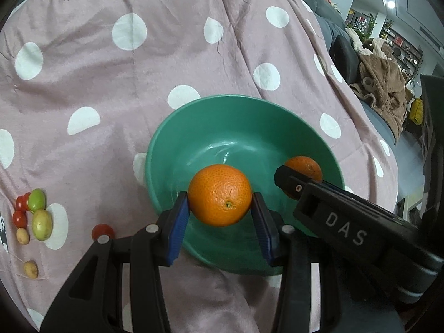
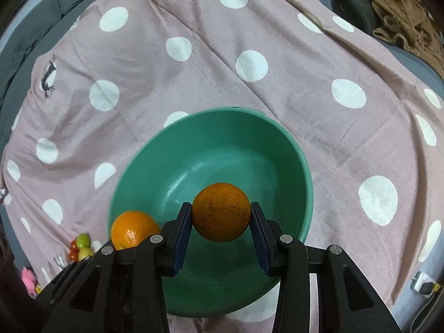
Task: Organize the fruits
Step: 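Carry the large orange in the left tool over the green bowl while the right tool carries the dark orange, then open the left tool to drop the orange while the right tool releases its orange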
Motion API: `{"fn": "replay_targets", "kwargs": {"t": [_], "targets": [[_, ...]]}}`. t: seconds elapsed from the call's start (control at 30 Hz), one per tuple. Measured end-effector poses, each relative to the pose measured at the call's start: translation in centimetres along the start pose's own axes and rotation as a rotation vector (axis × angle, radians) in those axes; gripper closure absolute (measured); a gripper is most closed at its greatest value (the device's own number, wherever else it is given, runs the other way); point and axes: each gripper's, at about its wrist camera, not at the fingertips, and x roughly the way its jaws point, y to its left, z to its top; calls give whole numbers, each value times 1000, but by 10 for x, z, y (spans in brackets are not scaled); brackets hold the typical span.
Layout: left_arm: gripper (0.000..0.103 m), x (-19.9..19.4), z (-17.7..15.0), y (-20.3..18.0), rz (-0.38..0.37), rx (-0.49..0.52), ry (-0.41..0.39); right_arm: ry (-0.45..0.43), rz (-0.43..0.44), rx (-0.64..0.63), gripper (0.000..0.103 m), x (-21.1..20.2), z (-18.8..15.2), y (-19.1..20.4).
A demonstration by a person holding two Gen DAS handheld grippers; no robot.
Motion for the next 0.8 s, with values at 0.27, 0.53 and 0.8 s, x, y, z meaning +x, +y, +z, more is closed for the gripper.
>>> {"fn": "replay_targets", "kwargs": {"t": [0.27,0.53,0.8], "targets": [[58,3,-1,-1,-6,5,7,4,-9,-7,59,2,0,2],[56,-3,-2,0,-12,4,11,5,-17,-15,59,2,1,4],[36,-45,-5,16,27,8,-88,-79,6,-50,46,-19,0,17]]}}
